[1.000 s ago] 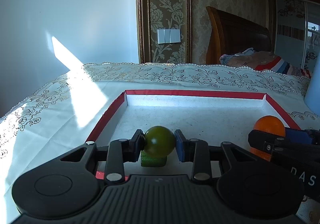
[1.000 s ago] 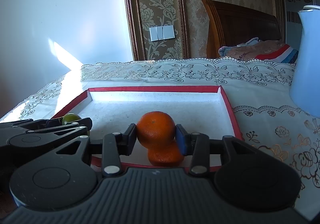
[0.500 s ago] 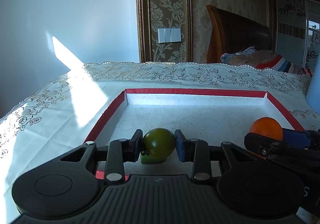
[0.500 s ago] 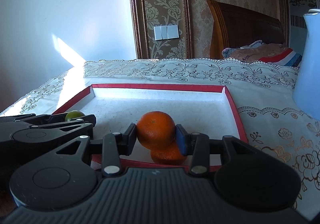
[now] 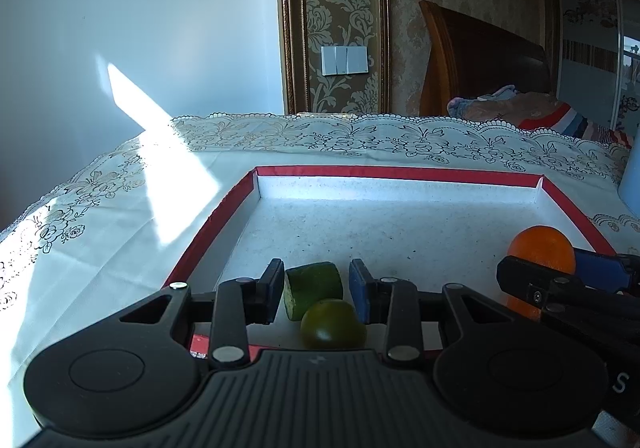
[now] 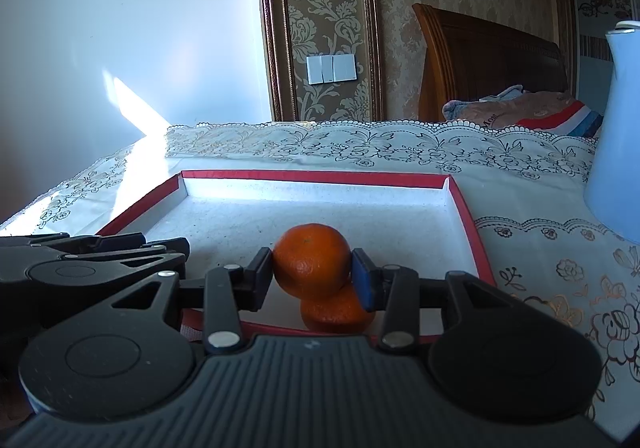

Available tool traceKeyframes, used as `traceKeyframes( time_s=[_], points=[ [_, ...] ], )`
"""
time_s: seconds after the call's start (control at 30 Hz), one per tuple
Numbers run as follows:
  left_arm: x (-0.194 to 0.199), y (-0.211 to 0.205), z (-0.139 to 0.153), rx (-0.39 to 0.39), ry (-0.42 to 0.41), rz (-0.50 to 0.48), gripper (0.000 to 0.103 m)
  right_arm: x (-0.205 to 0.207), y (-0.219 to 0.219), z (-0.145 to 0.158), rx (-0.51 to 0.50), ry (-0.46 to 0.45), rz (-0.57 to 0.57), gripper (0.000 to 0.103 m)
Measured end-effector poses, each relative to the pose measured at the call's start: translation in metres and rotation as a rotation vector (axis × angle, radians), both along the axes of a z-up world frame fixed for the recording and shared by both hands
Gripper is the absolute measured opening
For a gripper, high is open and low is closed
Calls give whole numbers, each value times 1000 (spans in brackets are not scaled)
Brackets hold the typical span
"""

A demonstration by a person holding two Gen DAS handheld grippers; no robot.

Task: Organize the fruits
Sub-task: 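Lower the lime into the tray with the left gripper while the right gripper lowers the orange, then open both grippers and lift them away from the tray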

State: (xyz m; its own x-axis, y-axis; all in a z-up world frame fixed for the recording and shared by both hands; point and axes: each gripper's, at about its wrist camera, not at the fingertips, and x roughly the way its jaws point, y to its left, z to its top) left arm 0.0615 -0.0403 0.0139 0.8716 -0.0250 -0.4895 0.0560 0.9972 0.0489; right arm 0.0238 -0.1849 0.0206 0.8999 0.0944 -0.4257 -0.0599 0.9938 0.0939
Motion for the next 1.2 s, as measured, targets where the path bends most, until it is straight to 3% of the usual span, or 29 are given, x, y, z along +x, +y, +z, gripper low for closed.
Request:
traceKeyframes(
  time_s=[0.17,0.27,0.33,1.2],
  points=[
    [-1,0,0,4,1,3,37,0,0,0,0,-4,0,40],
    [-2,1,2,-2,-12,11,55,-1,-1,0,11,-9,3,40],
    [-4,2,4,-8,-23,12,72,-2,-1,0,11,-11,7,41],
    [-12,3,7,29,-76,47,72,-14,-4,5,36,-73,-8,42]
  ],
)
